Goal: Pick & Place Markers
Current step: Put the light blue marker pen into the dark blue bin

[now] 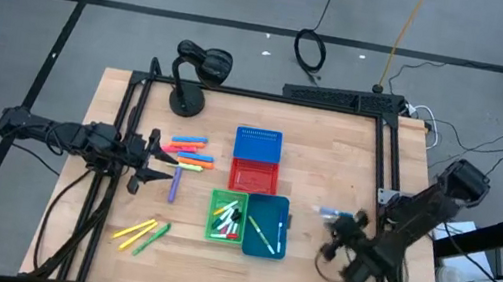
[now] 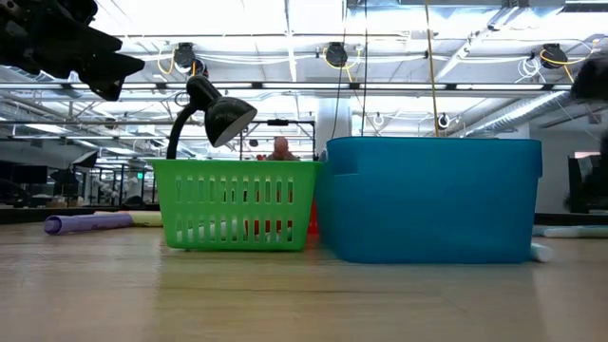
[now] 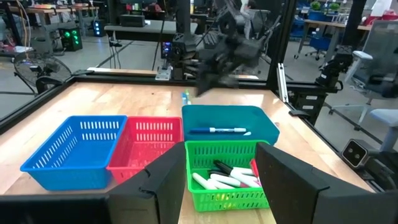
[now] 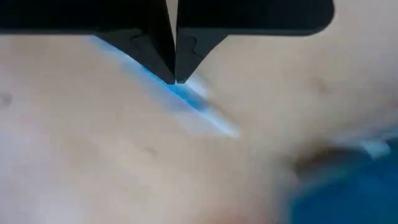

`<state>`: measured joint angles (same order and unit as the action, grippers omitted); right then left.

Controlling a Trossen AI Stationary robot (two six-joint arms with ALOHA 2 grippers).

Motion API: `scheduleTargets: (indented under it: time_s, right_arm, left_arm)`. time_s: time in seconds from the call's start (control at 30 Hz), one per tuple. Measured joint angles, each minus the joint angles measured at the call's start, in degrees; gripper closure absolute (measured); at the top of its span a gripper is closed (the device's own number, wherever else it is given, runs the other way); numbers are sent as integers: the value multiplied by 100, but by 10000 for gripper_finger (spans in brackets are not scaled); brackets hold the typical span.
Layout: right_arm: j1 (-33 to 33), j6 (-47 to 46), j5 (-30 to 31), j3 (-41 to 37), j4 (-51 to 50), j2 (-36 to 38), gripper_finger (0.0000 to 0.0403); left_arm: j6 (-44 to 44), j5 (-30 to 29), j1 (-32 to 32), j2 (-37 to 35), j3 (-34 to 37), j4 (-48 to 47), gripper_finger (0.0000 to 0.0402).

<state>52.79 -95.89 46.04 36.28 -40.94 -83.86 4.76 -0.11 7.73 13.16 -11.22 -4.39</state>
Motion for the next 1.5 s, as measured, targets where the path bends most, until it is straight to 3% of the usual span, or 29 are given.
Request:
scheduleTargets:
  time_s: [0.07,0.13,0.33,0.5,0.63,0.8,0.9,0.97,1.1,1.17,1.27,1.5]
  right_arm:
    - [-74,115,624,92,173,198,403]
    - [-214,361,865,91,40,423,403]
    - [-671,1585,153,109,18,1052,392]
    - [-1238,2753,78,87,-213,1646,347]
    - [-2271,3282,40,61,-650,2021,296]
    - [-4294,3958,-10,73,-593,2252,244]
    - [-5447,5245,-555,73,-287,2310,230]
    - [-6003,6340,-1356,73,-43,2309,225]
    - [-6506,7904,-3035,75,228,2310,221]
    - [-6604,8210,-3542,75,334,2306,221]
    - [-6696,8312,-3701,80,382,2264,222]
    - [-6826,8161,-3263,80,305,1750,228]
  left_arm:
    - [2,3,2,16,0,61,204]
    - [2,0,2,47,-2,113,204]
    - [2,1,2,75,0,148,204]
    - [2,1,2,71,0,152,204]
    - [2,1,2,71,0,153,204]
    - [0,1,1,71,0,151,204]
    - [2,1,2,71,0,153,204]
    - [2,1,2,71,0,153,204]
    - [2,1,2,71,0,153,204]
    - [1,1,2,71,0,153,204]
    - [2,1,2,71,0,153,204]
    - [2,1,0,71,0,153,204]
